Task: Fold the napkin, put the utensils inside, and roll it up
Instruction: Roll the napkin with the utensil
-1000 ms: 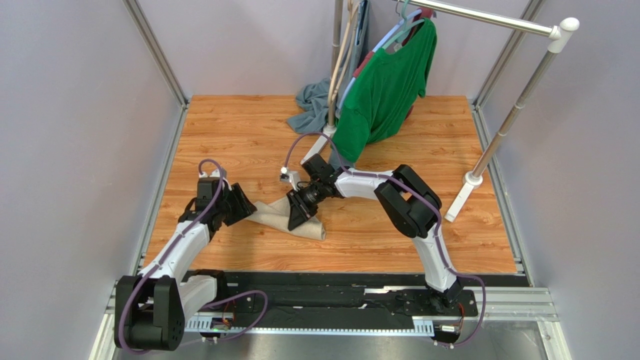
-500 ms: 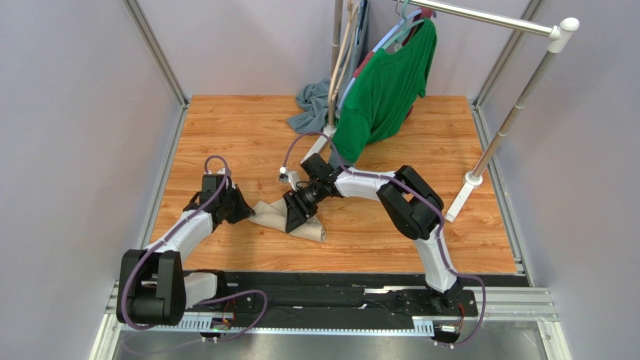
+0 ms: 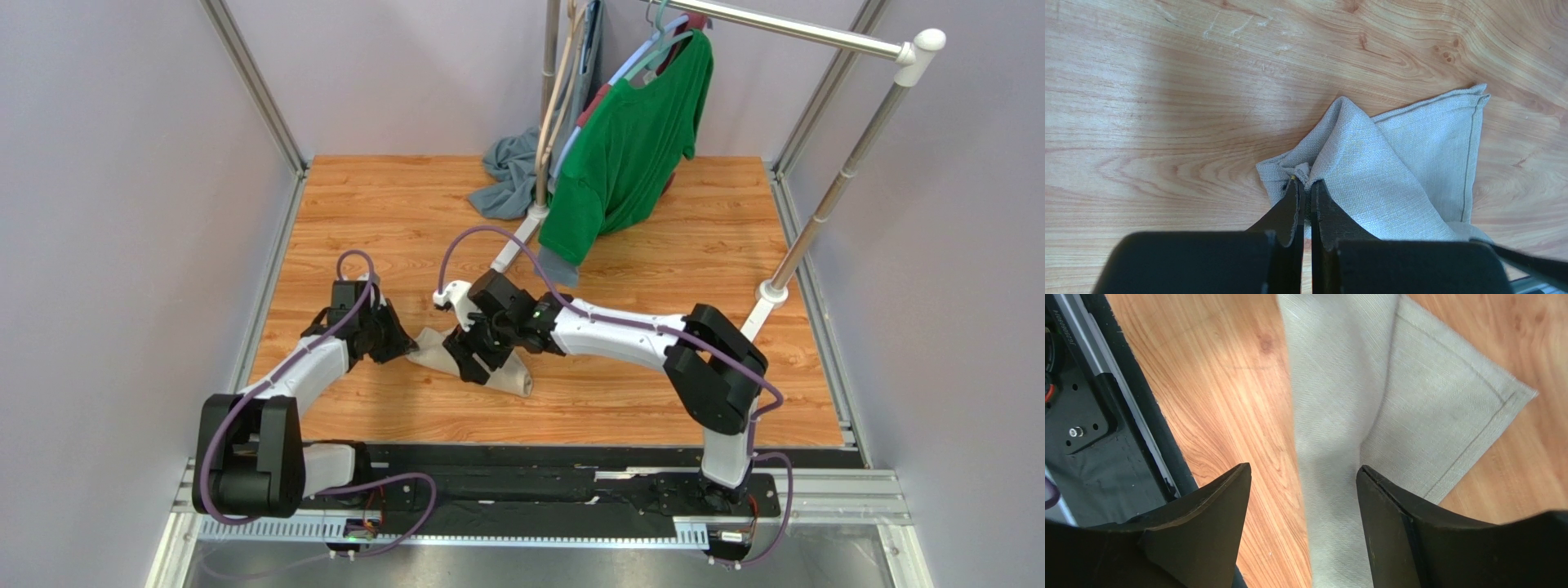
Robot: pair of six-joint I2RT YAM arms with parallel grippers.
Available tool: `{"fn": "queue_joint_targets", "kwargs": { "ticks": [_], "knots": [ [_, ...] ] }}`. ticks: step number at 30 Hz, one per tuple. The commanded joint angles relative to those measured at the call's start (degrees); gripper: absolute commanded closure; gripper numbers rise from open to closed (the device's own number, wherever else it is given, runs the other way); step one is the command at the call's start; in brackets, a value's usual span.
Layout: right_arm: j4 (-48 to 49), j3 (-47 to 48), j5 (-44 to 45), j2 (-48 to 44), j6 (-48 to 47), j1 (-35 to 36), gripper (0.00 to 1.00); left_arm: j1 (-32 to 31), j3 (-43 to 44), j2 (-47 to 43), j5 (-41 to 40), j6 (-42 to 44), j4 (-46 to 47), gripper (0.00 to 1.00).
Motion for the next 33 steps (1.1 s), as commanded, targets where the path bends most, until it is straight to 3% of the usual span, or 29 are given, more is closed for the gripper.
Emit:
{"fn": "queue_joint_targets", "kwargs": {
  "ticks": [1, 29, 33],
  "knots": [
    [4.4, -1.4, 13.7, -4.1, -6.5, 5.5, 0.32, -0.2, 1.2, 0.5, 0.5, 1.2, -0.6, 1.00],
    [5.4, -3.7, 18.3, 3.7, -8.9, 7.3, 0.33, -0.2, 1.2, 0.5, 0.8, 1.3, -0.4, 1.00],
    [5.4, -3.6, 18.6, 5.5, -8.3, 6.8, 0.42, -0.2, 1.0, -0.1, 2.0, 1.2, 0.7, 1.00]
  ]
}}
